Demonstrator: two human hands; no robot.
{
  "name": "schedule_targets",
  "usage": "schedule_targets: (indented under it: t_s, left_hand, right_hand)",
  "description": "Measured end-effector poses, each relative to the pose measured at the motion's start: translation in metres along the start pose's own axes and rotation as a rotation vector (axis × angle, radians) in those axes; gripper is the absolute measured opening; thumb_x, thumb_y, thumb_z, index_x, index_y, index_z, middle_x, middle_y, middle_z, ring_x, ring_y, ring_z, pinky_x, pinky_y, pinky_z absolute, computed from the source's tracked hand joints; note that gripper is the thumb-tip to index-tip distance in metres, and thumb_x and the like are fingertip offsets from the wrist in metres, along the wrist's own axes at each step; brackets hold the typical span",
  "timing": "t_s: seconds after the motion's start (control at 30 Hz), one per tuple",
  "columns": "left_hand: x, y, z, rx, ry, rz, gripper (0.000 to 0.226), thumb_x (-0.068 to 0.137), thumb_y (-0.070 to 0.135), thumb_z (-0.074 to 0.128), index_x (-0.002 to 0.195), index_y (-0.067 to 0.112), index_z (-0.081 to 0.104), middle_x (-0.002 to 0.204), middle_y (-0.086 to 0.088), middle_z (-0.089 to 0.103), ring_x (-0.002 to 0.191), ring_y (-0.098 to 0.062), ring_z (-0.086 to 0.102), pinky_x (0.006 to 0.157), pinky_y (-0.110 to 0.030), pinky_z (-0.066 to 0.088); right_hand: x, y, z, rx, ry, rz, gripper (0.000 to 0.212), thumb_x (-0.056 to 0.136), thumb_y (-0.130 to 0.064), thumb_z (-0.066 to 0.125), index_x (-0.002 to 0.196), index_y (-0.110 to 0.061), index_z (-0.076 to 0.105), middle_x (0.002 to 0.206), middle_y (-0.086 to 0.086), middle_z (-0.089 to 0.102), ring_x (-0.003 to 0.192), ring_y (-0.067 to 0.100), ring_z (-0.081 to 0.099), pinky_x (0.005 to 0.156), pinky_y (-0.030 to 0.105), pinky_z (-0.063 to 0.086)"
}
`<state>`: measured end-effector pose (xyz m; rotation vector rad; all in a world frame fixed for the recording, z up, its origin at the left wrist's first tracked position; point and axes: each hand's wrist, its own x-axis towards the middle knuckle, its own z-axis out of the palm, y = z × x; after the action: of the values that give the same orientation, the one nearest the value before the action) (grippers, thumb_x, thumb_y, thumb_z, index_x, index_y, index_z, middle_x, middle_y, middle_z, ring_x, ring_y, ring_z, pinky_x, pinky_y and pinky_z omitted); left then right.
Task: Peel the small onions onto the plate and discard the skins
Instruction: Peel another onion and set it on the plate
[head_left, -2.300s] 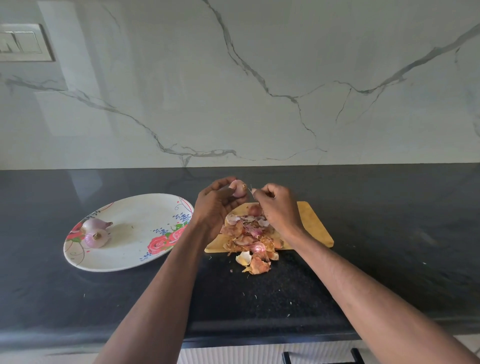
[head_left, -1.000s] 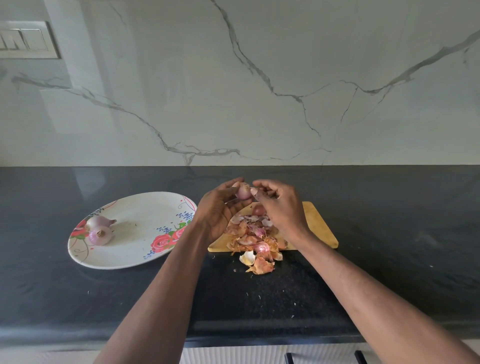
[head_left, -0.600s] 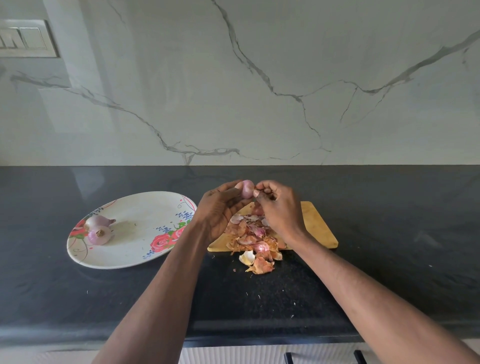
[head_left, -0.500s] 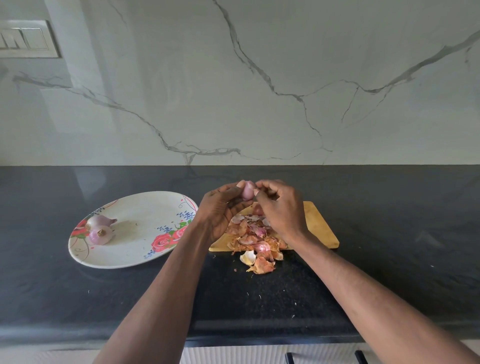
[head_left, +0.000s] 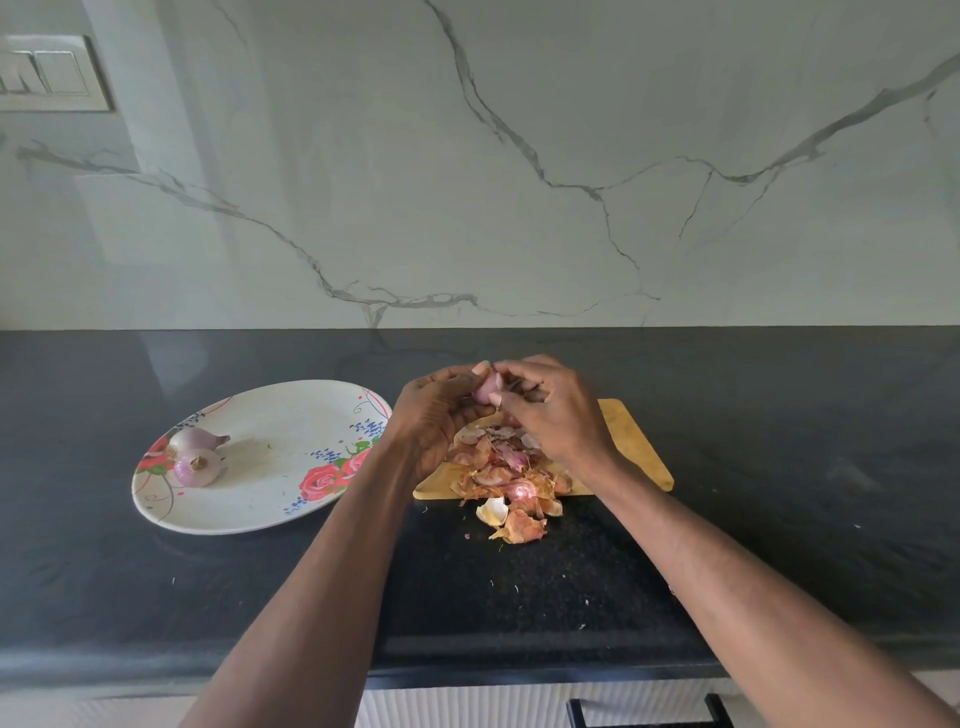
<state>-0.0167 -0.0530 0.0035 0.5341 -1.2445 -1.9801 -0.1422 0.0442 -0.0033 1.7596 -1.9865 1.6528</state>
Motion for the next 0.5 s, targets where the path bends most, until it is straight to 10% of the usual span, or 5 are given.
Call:
schedule_targets:
  t_s: [0.2, 0.5]
  left_hand:
    - [-0.0007, 0.0003, 0.0014, -0.010, 0.056, -0.048, 0.014, 0.094, 0.004, 0.065, 0.091, -0.008, 0.070, 0.079, -0.016, 0.072, 0.065, -0.021, 0.070, 0.059, -0.026, 0.059]
    - [-0.0013, 0.0004, 0.0011, -0.005, 0.046, -0.085, 0.020, 0.098, 0.009, 0.062, 0.105, -0.009, 0.067, 0.094, -0.021, 0.070, 0.071, -0.024, 0.069, 0.060, -0.026, 0.060]
  right_hand:
    - [0.0016, 0.0006, -0.0024, -0.010, 0.030, 0.002, 0.007, 0.082, -0.013, 0.081, 0.085, -0.014, 0.074, 0.086, -0.008, 0.067, 0.077, 0.005, 0.062, 0.066, 0.020, 0.052]
    - [0.0041, 0.0009, -0.0020, 0.006, 0.020, 0.028, 0.007, 0.085, -0.009, 0.077, 0.090, -0.014, 0.077, 0.088, -0.009, 0.069, 0.080, 0.003, 0.064, 0.069, 0.014, 0.050]
